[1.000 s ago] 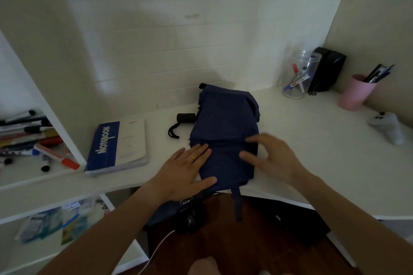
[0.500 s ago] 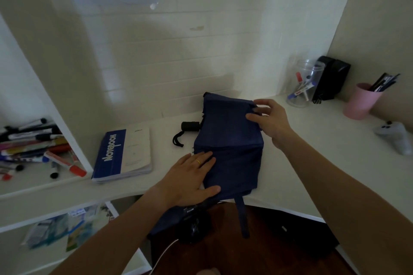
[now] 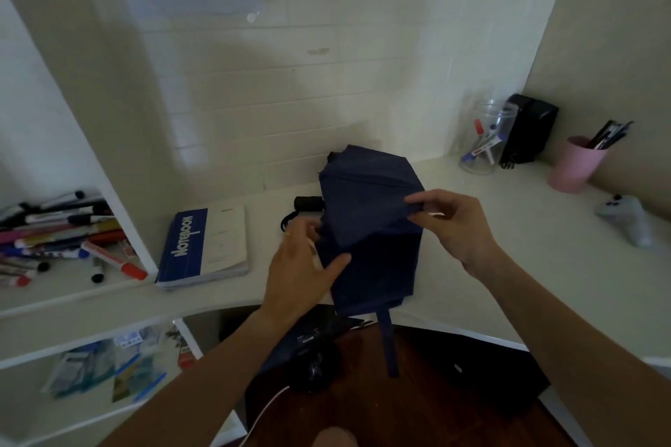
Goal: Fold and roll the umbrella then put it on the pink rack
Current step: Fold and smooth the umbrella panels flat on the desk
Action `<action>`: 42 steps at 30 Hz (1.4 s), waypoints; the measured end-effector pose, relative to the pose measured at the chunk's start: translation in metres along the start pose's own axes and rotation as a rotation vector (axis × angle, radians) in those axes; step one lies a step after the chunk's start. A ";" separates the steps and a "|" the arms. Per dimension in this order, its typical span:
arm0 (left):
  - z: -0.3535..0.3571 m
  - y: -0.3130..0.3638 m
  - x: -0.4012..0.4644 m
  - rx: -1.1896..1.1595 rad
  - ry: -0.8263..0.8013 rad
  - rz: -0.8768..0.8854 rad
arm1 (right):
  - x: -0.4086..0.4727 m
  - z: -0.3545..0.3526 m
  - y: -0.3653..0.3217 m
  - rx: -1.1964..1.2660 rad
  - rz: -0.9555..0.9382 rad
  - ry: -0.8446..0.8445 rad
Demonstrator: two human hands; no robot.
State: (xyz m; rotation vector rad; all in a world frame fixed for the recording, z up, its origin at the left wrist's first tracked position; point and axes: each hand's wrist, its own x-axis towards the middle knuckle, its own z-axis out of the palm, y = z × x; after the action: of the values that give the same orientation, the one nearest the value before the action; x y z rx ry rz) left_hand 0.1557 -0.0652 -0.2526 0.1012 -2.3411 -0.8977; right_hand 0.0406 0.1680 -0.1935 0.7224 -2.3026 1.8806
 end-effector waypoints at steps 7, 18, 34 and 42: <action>-0.003 0.007 0.014 0.272 0.082 0.431 | -0.029 0.000 0.019 -0.387 -0.183 0.016; -0.013 -0.004 -0.029 0.422 -0.078 0.667 | -0.077 -0.002 0.040 -0.811 -0.604 -0.001; -0.012 -0.010 -0.028 0.376 -0.333 0.561 | -0.048 0.016 0.032 -0.849 -0.406 -0.322; -0.011 -0.009 -0.018 0.369 -0.441 0.502 | -0.041 0.020 0.055 -1.058 -0.246 -0.641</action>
State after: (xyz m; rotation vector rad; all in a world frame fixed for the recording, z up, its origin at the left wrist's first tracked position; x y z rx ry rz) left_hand 0.1747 -0.0736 -0.2614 -0.5632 -2.7234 -0.2493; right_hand 0.0589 0.1686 -0.2624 1.3888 -2.8244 0.1542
